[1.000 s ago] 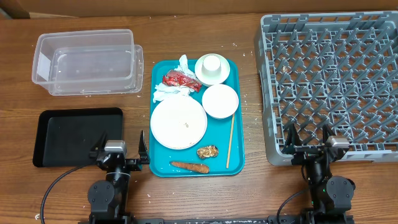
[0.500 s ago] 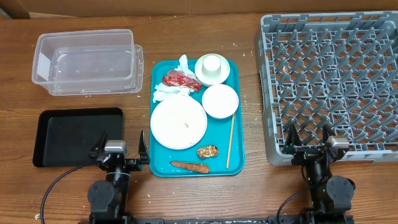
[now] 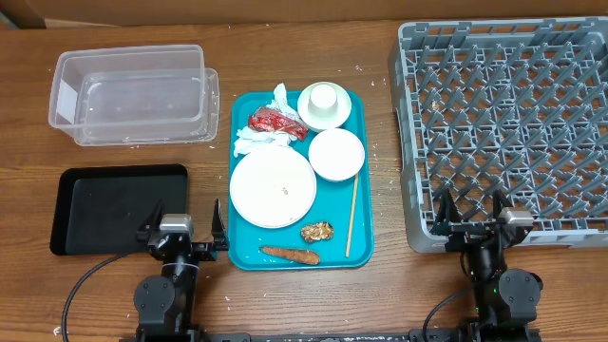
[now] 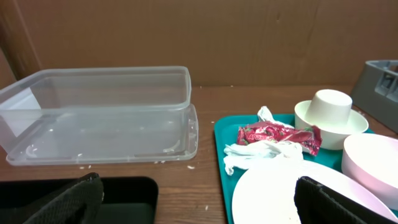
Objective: Sort waste into correct bins and load items into the dishwasher
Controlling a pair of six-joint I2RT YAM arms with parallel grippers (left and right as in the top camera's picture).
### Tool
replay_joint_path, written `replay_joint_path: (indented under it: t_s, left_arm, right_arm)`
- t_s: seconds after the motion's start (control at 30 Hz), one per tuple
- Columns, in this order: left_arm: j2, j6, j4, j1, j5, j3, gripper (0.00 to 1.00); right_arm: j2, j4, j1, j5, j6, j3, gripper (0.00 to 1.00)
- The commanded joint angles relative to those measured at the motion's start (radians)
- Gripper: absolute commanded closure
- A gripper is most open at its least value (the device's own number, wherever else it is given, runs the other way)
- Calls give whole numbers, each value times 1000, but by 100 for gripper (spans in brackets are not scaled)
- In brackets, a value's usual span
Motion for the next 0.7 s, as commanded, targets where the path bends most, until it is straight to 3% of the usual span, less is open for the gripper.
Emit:
replay_joint_path:
  t_s: [0.0, 0.13, 0.23, 0.47, 0.67]
  left_arm:
    - [-9, -103, 35, -5, 146, -4, 0]
    - [-9, -341, 54, -5, 438, -4, 0]
    - [-9, -435, 86, -5, 532, -4, 0]
    - [-9, -460, 252, -5, 725, 13, 0]
    - [8, -411, 116, -5, 686, 163, 0]
  right_arm:
    - [-12, 6, 5, 9, -8, -10, 0]
    - [-12, 6, 5, 9, -8, -10, 0]
    - [-12, 6, 5, 9, -8, -10, 0]
    - [-12, 6, 5, 9, -7, -10, 0]
    - [-12, 6, 5, 9, -8, -10, 0]
